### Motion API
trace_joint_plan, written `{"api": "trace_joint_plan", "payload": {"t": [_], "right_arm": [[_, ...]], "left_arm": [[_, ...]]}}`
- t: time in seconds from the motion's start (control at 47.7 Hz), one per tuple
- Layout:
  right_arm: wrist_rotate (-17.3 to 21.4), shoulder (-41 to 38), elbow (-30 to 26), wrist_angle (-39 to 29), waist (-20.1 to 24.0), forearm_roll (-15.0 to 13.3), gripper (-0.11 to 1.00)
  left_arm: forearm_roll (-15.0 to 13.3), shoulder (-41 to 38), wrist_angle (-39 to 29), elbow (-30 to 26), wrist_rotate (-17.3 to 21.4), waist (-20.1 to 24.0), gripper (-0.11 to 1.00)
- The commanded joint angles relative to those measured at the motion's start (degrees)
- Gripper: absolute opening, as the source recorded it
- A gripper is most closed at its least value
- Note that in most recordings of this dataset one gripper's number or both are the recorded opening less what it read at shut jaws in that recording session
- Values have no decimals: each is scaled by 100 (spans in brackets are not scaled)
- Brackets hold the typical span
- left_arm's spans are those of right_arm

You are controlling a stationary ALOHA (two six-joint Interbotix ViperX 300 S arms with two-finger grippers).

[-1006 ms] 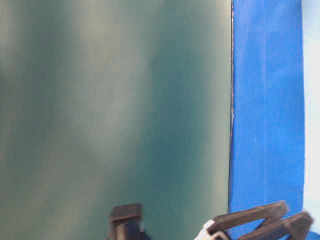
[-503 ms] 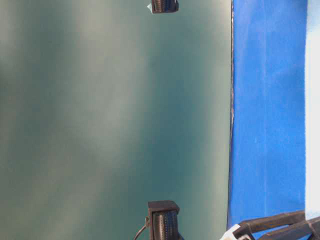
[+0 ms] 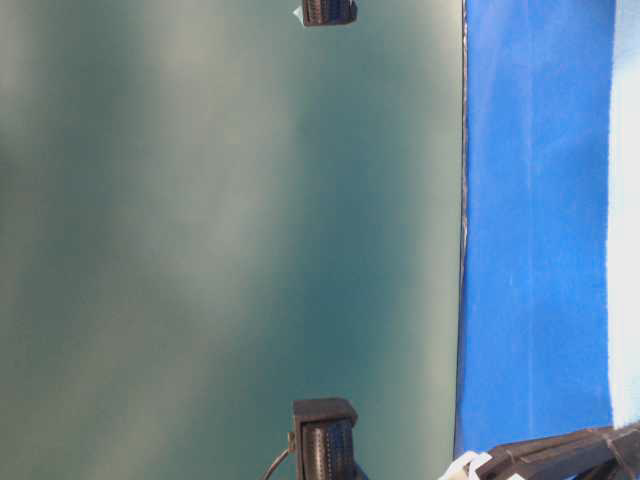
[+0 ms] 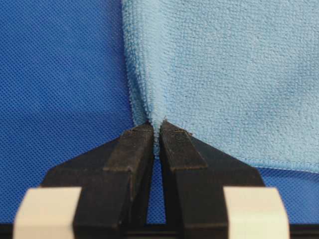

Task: Fold the light blue towel.
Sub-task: 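Grasp the left and right ends of the folded strip with both grippers, then lift the strip and swing the left end over toward the right gripper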

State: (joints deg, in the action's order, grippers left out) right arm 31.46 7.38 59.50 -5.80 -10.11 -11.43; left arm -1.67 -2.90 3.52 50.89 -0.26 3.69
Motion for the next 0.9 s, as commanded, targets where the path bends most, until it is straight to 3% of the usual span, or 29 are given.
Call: {"api": "trace_joint_plan", "payload": {"t": [0.0, 0.377, 0.587, 0.88], "right_arm": [[35, 132, -97, -26, 9, -9, 1], [26, 1749, -483, -1397, 316, 0, 1], [35, 2707, -650, -2074, 334, -9, 1], [53, 3366, -668, -2162, 334, -193, 1]], "left_arm": [[0, 202, -132, -158, -9, -18, 2], [0, 1705, -1512, -571, -62, -18, 2], [0, 2461, -1740, -694, -53, -35, 2], [0, 2830, -1775, -694, 0, -35, 2]]}}
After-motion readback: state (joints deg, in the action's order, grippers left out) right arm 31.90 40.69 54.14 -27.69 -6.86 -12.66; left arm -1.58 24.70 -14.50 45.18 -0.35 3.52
